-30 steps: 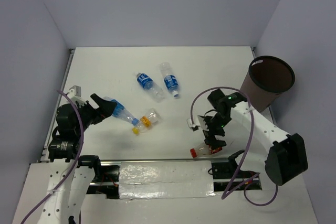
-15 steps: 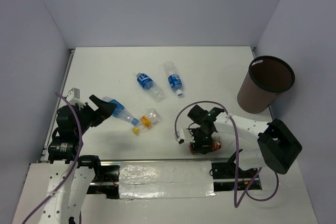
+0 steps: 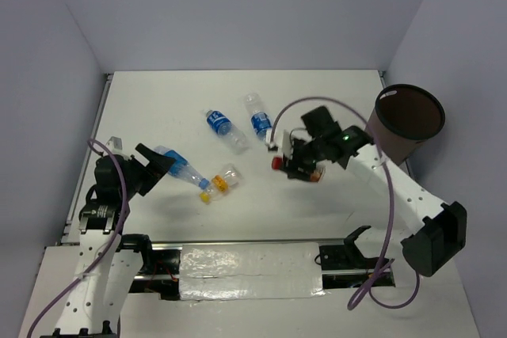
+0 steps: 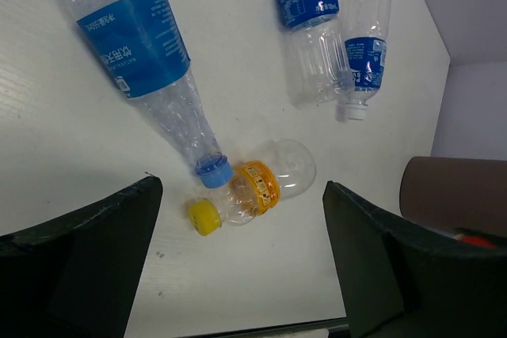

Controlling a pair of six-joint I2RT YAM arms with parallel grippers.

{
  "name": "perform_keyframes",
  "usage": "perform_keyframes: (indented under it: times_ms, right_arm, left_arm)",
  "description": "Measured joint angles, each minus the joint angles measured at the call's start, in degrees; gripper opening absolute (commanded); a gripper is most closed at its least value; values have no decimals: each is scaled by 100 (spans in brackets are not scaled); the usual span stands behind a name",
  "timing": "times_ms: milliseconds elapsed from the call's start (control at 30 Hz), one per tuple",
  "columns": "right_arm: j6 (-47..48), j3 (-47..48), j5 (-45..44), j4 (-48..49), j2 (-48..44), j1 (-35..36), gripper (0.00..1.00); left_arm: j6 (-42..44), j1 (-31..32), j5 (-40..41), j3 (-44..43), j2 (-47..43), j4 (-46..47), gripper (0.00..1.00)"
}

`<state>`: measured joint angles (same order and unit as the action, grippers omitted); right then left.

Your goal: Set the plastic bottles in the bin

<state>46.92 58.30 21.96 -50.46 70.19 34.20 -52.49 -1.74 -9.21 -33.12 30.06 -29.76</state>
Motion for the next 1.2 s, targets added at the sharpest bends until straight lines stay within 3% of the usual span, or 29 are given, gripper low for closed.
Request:
perform_keyframes:
  times_ms: [133,267,600,733,833,867,933,967,1000,1200]
  right_arm:
    - [-131,1628,236,-7,4,-852,19]
    - [-658,2387,168,291,-74,-1641,17]
    - [-2459,2072,-496,2140,-702,-4581,17]
    - [-2983,1967,-579,2730,-699,-5390,21]
    - [-3185,1888,-643,2983,-595,-5801,30]
    - [-3213,1875,-654,3060,-520,-5895,40]
    - [-3235,1790,-684,3226,-339,-6013,66]
    - [-3246,1731,-708,3296,-249,-6048,90]
    - [-3268,1655,-774,3357,-133,-6081,99]
    - [-3252,1578,-778,3259,433,-6124,100]
  left_arm:
    - [-42,0,-4,42,247,116,96]
    - [-70,0,-4,52,448,238,99]
    - [-317,0,-116,306,704,544,99]
    - [-313,0,-170,315,955,671,99]
    - [-310,0,-245,315,1172,811,99]
    - [-308,0,-269,315,1231,850,99]
    - [-304,0,-310,315,1333,927,99]
    - [-302,0,-326,315,1368,960,99]
    - [-299,0,-343,315,1405,997,99]
    - [-295,0,-402,315,1480,1056,99]
